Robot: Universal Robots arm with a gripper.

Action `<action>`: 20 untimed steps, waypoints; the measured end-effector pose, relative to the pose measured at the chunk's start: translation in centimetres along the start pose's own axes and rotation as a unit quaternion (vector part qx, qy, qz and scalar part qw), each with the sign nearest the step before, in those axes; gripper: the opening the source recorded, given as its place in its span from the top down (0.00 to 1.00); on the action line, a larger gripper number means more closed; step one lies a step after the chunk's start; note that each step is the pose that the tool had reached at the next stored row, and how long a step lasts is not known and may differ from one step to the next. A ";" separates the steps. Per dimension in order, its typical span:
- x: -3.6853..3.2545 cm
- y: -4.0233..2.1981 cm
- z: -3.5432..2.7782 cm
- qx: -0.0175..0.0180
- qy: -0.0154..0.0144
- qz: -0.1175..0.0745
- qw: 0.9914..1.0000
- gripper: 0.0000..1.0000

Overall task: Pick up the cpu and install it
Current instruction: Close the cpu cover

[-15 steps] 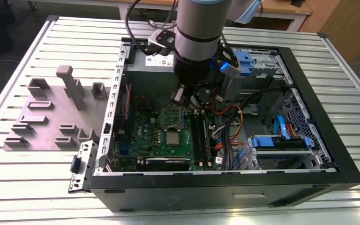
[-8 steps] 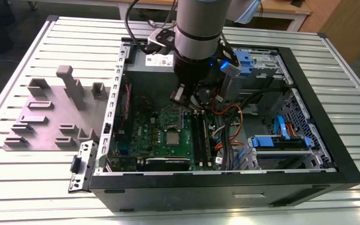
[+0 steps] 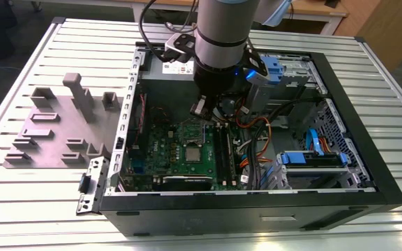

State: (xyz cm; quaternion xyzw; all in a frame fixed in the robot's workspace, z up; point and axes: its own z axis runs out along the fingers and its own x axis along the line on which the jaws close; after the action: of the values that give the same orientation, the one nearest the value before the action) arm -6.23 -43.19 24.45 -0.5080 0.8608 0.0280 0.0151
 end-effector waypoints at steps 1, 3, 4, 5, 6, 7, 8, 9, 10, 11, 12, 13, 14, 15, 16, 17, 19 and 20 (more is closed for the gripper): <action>0.04 -0.01 0.00 0.000 0.000 0.000 1.000 0.89; 0.04 -0.02 0.00 0.000 0.000 0.000 1.000 0.89; 0.04 -0.02 0.00 0.000 0.000 0.000 1.000 0.89; 0.07 -0.04 0.00 0.000 0.000 0.000 1.000 0.89; 0.10 -0.05 -0.01 0.000 0.000 0.000 1.000 0.89; 0.11 -0.06 -0.01 0.000 0.000 0.000 1.000 0.89; 0.12 -0.06 -0.01 0.000 0.000 0.000 1.000 0.89; 0.14 -0.08 -0.01 0.000 0.000 0.000 1.000 0.89; 0.16 -0.09 -0.01 0.000 0.000 0.000 1.000 0.89; 0.18 -0.10 -0.01 0.000 0.000 0.000 1.000 0.89; 0.21 -0.11 -0.02 0.000 0.000 0.000 1.000 0.89; 0.24 -0.13 -0.02 0.000 0.000 0.000 1.000 0.89; 0.28 -0.16 -0.02 0.000 0.000 0.000 1.000 0.89; 0.32 -0.18 -0.02 0.000 0.000 0.000 1.000 0.89; 0.37 -0.20 -0.03 0.000 0.000 0.000 1.000 0.89; 0.40 -0.22 -0.03 0.000 0.000 0.000 1.000 0.89; 0.41 -0.22 -0.03 0.000 0.000 0.000 1.000 0.89; 0.41 -0.23 -0.03 0.000 0.000 0.000 1.000 0.89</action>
State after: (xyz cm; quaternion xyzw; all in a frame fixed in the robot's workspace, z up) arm -6.23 -43.66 24.44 -0.5080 0.8608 0.0281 0.0151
